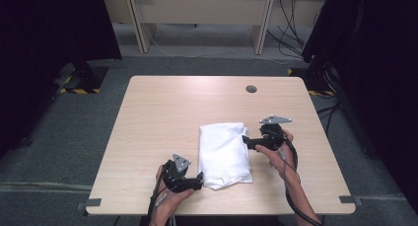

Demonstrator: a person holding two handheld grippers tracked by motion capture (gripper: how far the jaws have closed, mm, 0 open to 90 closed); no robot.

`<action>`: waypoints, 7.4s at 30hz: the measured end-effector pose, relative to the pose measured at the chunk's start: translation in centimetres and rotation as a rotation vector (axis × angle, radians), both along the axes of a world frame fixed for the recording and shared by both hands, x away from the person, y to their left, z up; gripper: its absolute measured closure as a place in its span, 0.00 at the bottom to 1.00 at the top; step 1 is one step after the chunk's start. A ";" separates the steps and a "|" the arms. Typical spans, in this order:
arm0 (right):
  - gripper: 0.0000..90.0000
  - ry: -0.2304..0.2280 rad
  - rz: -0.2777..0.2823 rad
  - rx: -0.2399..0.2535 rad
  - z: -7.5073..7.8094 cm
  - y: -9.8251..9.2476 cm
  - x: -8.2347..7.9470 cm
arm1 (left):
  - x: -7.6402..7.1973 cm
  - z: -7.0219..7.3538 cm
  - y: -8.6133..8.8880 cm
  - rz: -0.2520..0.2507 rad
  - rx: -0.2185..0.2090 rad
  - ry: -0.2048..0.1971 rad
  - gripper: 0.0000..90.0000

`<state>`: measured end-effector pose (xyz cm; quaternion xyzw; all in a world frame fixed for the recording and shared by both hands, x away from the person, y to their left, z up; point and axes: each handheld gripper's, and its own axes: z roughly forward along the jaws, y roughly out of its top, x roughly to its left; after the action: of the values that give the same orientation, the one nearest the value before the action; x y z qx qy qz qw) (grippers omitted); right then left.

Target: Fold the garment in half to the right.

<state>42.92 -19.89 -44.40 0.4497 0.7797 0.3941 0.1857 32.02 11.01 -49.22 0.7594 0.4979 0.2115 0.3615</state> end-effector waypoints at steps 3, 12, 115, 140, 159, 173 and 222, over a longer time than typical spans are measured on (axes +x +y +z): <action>0.08 -0.010 0.011 0.002 0.1 -0.1 -0.5 | 0.0 0.0 0.0 0.000 0.000 0.000 0.12; 0.08 -0.036 0.035 0.030 0.3 -0.6 -2.1 | 0.0 0.0 0.0 0.002 -0.005 0.002 0.12; 0.08 -0.072 0.003 0.100 -3.1 -6.4 -12.9 | 0.3 0.0 0.2 -0.016 -0.003 0.007 0.10; 0.08 -0.085 0.004 0.100 -3.7 -6.5 -15.5 | 0.3 0.0 0.2 -0.016 -0.003 0.007 0.10; 0.08 -0.094 -0.006 0.119 -3.8 -7.0 -17.2 | 0.1 0.0 0.4 -0.026 -0.020 0.007 0.10; 0.08 -0.095 -0.007 0.124 -3.9 -7.0 -17.5 | -2.0 0.5 2.3 -0.016 -0.078 -0.058 0.10; 0.08 -0.098 -0.023 0.154 -4.0 -7.4 -19.2 | -7.3 1.5 8.1 0.105 -0.120 -0.152 0.10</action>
<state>23.75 -27.32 -48.44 0.4516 0.7318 0.4724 0.1931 24.67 19.10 -47.71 0.6909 0.5202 0.2568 0.4314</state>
